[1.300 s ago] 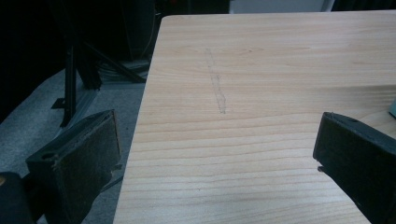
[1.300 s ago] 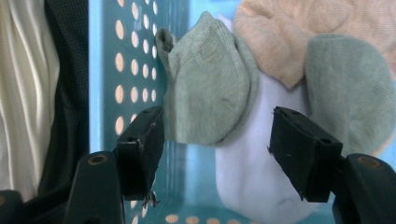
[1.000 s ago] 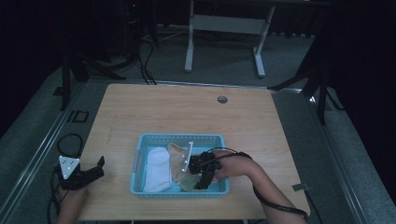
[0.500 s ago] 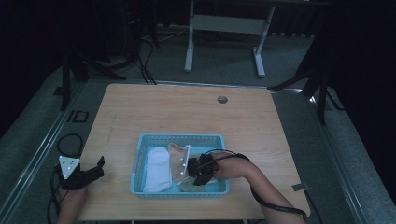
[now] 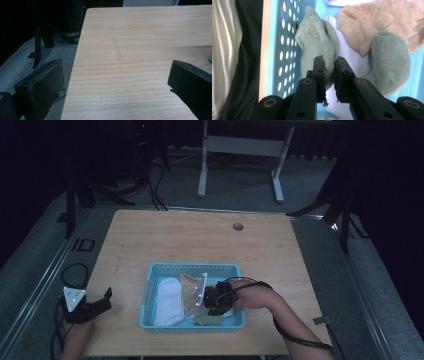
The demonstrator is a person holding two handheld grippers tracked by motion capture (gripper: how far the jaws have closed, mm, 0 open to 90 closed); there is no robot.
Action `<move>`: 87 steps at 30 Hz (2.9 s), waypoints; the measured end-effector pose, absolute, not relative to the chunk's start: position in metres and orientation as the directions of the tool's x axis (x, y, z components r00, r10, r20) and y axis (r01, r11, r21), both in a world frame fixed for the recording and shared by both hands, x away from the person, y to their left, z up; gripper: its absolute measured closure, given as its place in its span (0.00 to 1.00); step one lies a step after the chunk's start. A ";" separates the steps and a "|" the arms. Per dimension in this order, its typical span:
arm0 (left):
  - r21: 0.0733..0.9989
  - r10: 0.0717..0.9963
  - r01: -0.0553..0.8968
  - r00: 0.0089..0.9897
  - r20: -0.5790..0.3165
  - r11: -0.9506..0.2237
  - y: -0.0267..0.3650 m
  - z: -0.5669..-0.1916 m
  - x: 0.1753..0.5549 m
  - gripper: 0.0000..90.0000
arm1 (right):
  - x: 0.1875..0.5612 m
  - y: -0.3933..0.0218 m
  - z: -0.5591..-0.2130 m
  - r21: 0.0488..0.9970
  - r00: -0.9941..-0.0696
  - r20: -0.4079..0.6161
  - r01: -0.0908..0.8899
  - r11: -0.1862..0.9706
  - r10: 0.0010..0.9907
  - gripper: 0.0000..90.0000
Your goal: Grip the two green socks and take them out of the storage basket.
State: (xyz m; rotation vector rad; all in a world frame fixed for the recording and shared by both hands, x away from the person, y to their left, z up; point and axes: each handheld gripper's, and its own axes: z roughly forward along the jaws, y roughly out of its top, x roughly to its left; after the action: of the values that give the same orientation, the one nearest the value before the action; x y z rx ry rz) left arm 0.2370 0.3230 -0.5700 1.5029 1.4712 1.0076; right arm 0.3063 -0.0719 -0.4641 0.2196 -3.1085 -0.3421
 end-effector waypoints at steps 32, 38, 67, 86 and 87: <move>0.925 1.000 0.380 0.008 0.015 -0.017 0.323 -0.570 0.238 0.00 | 0.318 -0.174 -0.356 0.355 -0.985 -0.161 -0.003 0.935 0.058 0.89; 0.925 1.000 0.380 0.008 0.020 -0.021 0.323 -0.570 0.238 0.00 | 0.321 -0.207 -0.362 0.355 -0.980 -0.151 0.067 0.932 0.128 0.89; 0.923 1.000 0.383 0.006 0.024 -0.025 0.322 -0.570 0.238 0.00 | 0.333 -0.280 -0.488 0.263 -0.946 0.038 0.320 0.910 0.321 0.89; 0.923 1.000 0.383 0.005 0.025 -0.025 0.322 -0.570 0.238 0.00 | 0.342 -0.281 -0.485 0.240 -0.926 0.008 0.369 0.898 0.378 0.65; 0.924 1.000 0.383 0.006 0.026 -0.026 0.322 -0.570 0.238 0.00 | 0.342 -0.281 -0.482 0.245 -0.926 0.001 0.367 0.897 0.379 0.64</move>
State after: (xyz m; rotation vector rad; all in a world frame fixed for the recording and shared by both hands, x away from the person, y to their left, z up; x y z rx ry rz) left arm 0.2381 0.3220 -0.5699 1.5141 1.4797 1.0169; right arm 0.3421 -0.2806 -0.4821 -0.6106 -3.1054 -0.3864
